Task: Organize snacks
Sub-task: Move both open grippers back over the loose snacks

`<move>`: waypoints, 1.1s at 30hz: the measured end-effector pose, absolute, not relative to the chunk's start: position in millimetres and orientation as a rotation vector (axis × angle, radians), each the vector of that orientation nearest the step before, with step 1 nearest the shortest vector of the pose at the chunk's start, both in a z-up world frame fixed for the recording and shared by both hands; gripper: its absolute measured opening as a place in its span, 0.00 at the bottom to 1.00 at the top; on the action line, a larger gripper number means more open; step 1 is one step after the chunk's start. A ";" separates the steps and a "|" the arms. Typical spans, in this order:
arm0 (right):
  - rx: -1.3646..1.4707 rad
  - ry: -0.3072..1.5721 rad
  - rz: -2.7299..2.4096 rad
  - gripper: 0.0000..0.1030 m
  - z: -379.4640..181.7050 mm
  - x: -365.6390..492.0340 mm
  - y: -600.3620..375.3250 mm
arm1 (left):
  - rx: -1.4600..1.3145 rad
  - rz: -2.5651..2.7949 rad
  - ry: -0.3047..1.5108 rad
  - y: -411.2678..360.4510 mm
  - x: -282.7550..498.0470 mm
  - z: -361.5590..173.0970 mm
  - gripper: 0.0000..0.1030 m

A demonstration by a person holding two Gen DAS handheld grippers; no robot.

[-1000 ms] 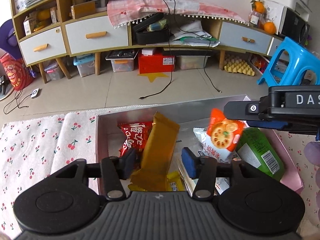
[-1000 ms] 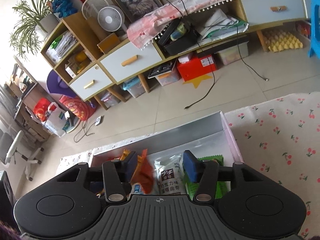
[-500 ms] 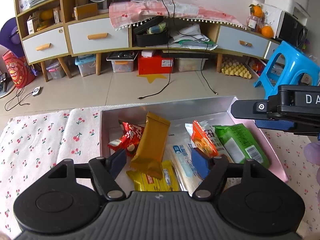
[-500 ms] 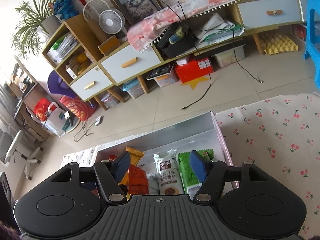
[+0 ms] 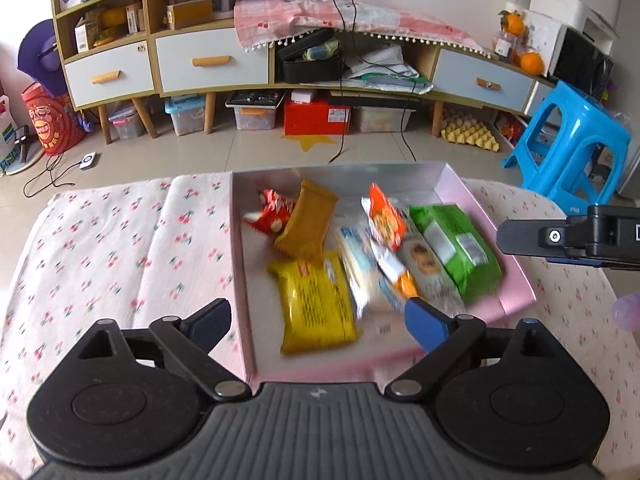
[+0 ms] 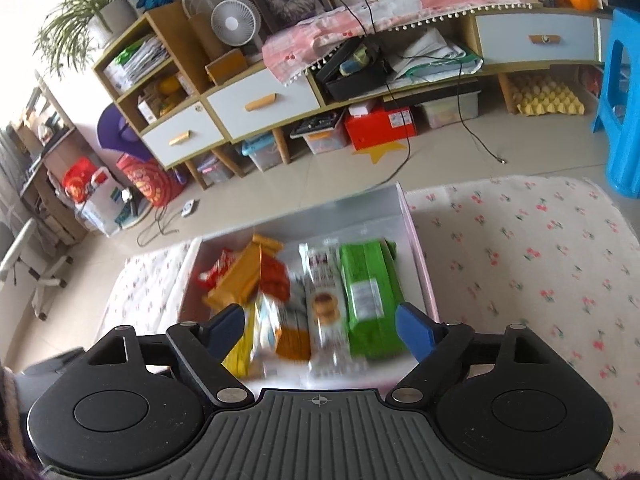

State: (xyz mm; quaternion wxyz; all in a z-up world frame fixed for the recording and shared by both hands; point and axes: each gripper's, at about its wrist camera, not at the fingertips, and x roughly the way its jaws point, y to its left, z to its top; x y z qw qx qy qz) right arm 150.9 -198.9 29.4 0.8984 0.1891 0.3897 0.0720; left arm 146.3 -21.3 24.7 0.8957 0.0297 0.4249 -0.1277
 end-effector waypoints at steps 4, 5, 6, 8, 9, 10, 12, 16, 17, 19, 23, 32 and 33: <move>0.382 0.841 0.127 0.83 24.8 127.5 -199.3 | 0.052 -0.250 0.895 -15.6 125.1 25.8 0.96; 0.374 0.852 0.122 0.83 24.2 122.6 -198.0 | 0.055 -0.245 0.902 -14.6 120.0 25.6 0.96; 0.365 0.862 0.115 0.83 23.4 116.5 -197.1 | 0.055 -0.240 0.907 -13.4 116.4 25.9 0.97; 0.345 0.874 0.108 0.83 23.6 106.3 -195.8 | 0.055 -0.230 0.919 -11.5 106.7 25.2 0.97; 0.331 0.877 0.110 0.83 23.8 99.8 -194.9 | 0.053 -0.225 0.925 -9.7 102.6 24.8 0.97; 0.321 0.878 0.112 0.83 24.3 95.4 -194.3 | 0.047 -0.217 0.930 -8.2 99.1 24.4 0.98; 0.292 0.874 0.113 0.87 24.2 83.9 -193.6 | 0.032 -0.210 0.938 -4.8 92.6 21.7 0.98; 0.200 0.830 0.093 0.90 20.3 63.6 -195.3 | 0.019 -0.197 0.935 3.3 82.9 10.9 0.98; 0.178 0.819 0.088 0.90 16.9 58.7 -196.8 | 0.019 -0.191 0.934 4.7 81.2 8.5 0.98; 0.141 0.823 0.080 0.90 9.9 52.7 -200.7 | 0.019 -0.180 0.950 7.1 82.1 3.3 0.97; 0.092 0.837 0.080 0.90 3.7 46.4 -211.5 | -0.052 -0.184 0.978 16.1 91.0 -4.6 0.90; 0.046 0.976 0.050 0.91 -22.9 47.2 -223.8 | -0.156 -0.243 1.038 11.7 96.2 -22.5 0.61; 0.041 0.997 0.049 0.91 -26.3 47.9 -223.4 | -0.151 -0.244 1.042 11.3 96.8 -23.2 0.58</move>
